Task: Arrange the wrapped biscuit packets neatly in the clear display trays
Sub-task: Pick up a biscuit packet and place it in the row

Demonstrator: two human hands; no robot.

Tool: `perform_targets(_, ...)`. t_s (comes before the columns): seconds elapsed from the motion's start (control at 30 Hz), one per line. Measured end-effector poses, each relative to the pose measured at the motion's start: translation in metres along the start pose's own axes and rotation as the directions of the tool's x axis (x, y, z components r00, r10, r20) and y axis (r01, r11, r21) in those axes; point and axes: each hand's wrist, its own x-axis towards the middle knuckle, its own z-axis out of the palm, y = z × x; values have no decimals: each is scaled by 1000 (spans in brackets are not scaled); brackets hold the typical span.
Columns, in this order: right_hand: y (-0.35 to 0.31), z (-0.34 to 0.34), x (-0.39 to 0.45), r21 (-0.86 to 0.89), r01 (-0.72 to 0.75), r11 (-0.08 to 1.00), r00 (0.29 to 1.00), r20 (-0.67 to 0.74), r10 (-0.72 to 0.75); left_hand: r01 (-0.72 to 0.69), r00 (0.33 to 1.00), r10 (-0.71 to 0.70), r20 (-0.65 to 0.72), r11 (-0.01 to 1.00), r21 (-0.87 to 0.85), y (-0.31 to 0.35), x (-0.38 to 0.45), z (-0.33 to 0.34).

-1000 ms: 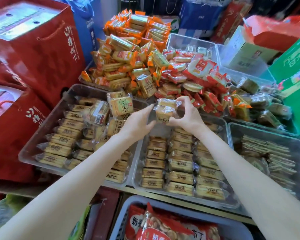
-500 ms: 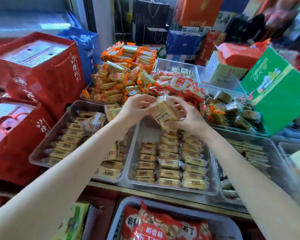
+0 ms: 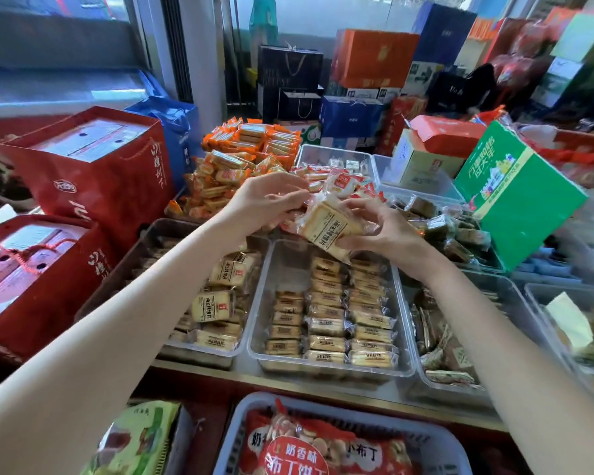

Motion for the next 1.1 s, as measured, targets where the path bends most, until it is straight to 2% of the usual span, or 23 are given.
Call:
perform_targets(0.03,-4,1,-2,-11,2,1000,1000,12,-2,-29,999,31,-33,997,76,6,-1,6)
perform_targets(0.1,-9,1,-5,-9,14,1000,1000,19,-13,-43,994,53,-98,994,101,13,-2,10)
perform_targets(0.27,-19,-8,-7,-195,85,977,996,1,-86,49,999,-51,-7,982,-180,7,-11,6)
perform_targets(0.33,-20,-8,-7,-295,120,948,992,-9,-129,84,996,-83,13,970,-228,3,-14,8)
perform_targets(0.43,-17,-6,-6,-424,164,891,983,-10,-185,124,992,-123,12,981,-148,-2,-16,9)
perform_targets(0.53,-13,-4,-8,-495,161,854,982,-7,-189,51,998,-56,-41,993,-107,0,-15,10)
perform_targets(0.6,-14,-4,-10,-447,164,879,984,15,-176,-8,999,8,-43,1000,-4,2,-12,12)
perform_targets(0.7,-14,-5,-13,-234,130,963,991,15,-131,-57,993,77,-93,978,198,2,-10,19)
perform_targets(0.8,-7,-11,-15,-61,50,997,999,19,-49,-130,966,200,-161,922,366,4,-7,22)
perform_targets(0.87,-1,-16,-15,83,26,996,998,55,-30,-138,970,197,-145,930,341,6,-4,19)
perform_targets(0.93,2,-19,-16,222,-11,975,995,98,-11,-98,988,122,-92,968,231,11,-2,16)
perform_targets(1.1,10,-21,-15,266,-73,961,992,116,43,75,994,-72,83,997,-35,9,-4,17)
